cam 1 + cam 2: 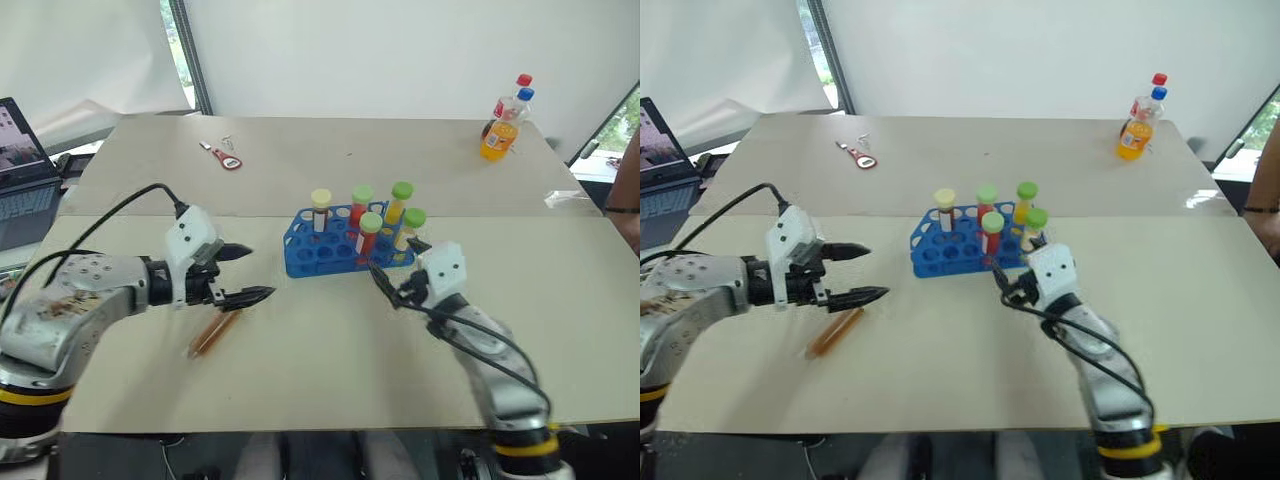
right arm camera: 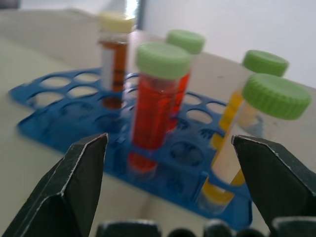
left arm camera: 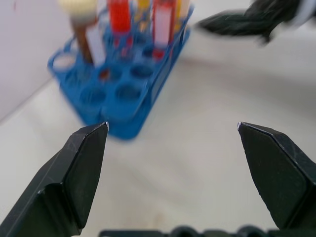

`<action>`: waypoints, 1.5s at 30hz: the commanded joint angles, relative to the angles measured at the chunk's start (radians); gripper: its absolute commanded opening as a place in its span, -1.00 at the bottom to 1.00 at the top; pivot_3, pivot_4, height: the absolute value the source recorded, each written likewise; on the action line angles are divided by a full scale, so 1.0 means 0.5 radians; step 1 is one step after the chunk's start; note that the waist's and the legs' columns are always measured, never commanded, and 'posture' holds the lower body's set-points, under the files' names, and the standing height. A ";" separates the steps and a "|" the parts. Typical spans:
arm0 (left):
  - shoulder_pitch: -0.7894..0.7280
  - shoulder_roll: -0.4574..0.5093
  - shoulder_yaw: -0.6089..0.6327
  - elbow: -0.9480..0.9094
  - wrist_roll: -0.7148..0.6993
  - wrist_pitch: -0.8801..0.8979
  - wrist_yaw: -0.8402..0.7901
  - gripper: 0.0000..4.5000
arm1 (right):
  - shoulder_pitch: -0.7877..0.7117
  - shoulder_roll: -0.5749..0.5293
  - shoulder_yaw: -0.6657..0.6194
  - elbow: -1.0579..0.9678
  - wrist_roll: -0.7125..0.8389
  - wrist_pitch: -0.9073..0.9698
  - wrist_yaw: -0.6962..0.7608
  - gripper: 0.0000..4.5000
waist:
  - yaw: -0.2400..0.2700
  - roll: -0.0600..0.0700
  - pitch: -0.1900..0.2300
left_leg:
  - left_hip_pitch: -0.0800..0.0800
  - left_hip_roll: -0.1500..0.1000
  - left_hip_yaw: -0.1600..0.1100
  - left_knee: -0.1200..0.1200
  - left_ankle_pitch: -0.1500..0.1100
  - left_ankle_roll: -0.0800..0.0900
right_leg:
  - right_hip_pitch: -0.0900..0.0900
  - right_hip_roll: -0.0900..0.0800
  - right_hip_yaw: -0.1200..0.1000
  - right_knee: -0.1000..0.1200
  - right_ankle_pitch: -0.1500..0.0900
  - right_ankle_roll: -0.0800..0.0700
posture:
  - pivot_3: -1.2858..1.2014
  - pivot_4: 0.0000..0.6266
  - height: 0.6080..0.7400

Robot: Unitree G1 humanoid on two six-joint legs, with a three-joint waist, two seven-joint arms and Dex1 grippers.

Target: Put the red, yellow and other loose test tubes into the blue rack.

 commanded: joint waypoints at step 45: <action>-1.037 -0.424 -0.599 0.939 0.521 -0.243 -0.321 -0.60 | -0.348 -1.114 -0.472 -0.536 1.316 1.076 0.856 1.00 | 0.138 -0.012 0.007 | -0.016 -0.003 0.008 0.021 0.000 0.001 | 0.001 0.002 -0.004 -0.001 -0.001 0.000 | 0.03 -0.52 1.00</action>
